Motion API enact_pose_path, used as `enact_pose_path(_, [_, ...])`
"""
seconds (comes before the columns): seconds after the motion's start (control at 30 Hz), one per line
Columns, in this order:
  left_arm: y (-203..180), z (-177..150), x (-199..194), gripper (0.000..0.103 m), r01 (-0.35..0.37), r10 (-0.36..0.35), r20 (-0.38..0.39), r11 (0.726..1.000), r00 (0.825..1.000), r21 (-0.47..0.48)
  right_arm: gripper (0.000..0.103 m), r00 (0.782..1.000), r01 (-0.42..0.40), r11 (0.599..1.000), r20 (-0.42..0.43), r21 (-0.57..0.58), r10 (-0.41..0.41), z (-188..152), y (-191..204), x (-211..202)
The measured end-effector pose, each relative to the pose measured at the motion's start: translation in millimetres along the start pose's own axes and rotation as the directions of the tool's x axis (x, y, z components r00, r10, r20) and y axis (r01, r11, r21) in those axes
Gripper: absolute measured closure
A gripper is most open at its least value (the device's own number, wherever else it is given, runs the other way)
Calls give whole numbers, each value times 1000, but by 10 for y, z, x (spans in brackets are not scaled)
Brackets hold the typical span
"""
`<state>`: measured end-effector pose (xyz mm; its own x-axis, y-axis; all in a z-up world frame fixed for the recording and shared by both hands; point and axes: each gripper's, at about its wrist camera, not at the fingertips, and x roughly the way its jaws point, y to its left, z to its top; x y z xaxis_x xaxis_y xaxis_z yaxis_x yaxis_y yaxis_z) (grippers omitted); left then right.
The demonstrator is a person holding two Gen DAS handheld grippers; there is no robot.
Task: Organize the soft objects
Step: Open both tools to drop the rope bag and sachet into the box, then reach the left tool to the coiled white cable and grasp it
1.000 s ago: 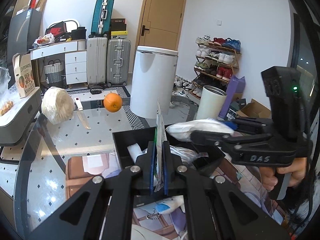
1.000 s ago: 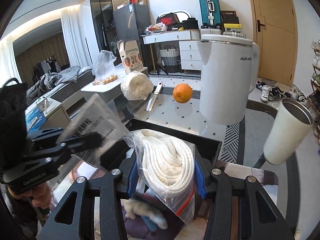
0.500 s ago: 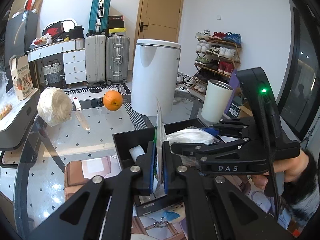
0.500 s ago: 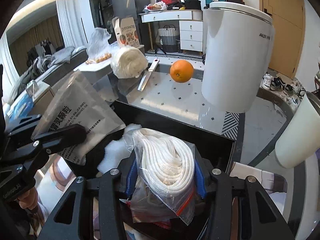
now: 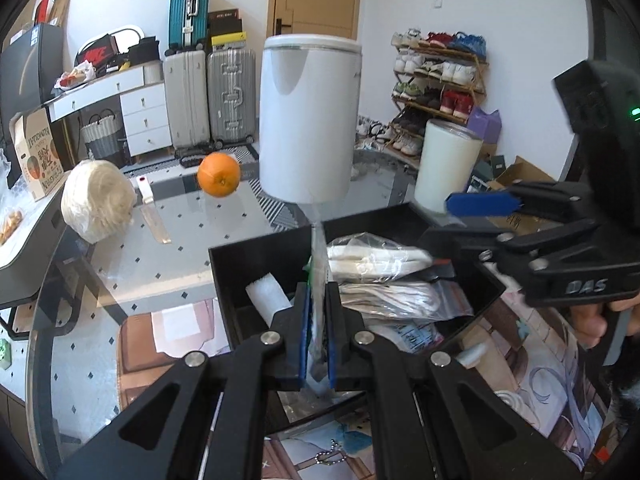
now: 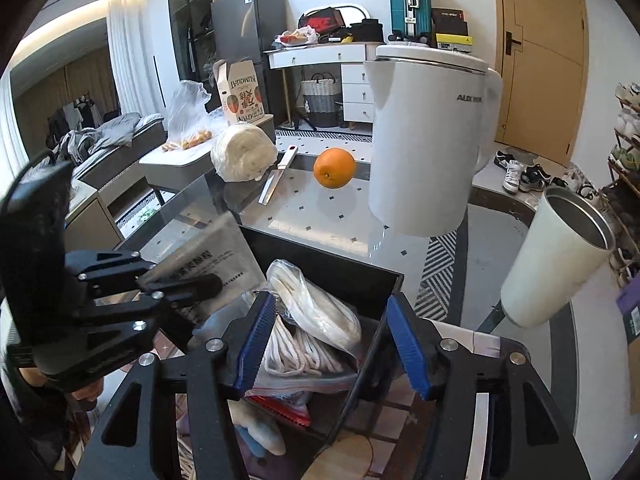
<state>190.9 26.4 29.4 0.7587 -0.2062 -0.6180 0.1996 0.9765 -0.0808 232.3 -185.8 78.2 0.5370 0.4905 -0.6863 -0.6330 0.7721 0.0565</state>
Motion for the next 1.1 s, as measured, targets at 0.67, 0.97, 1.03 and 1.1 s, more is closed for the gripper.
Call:
enact_pose_path(0.67, [-49, -84, -172, 50, -122, 122, 14, 992, 992, -33, 43, 999, 8, 1000, 44, 14, -8, -234, 38, -439])
enact_pose_path(0.97, [-50, -313, -455, 7, -153, 158, 67, 986, 985, -67, 14, 998, -8, 999, 66, 39, 5, -528, 103, -743])
enact_pose_path(1.03, [-65, -348, -514, 5, -138, 143, 67, 988, 987, -72, 11, 997, -15, 999, 71, 45, 12, -585, 116, -781])
enact_pose_path(1.1, [-82, -392, -574, 3, -135, 141, 72, 988, 987, -79, 8, 998, -17, 999, 68, 48, 14, -639, 131, -801])
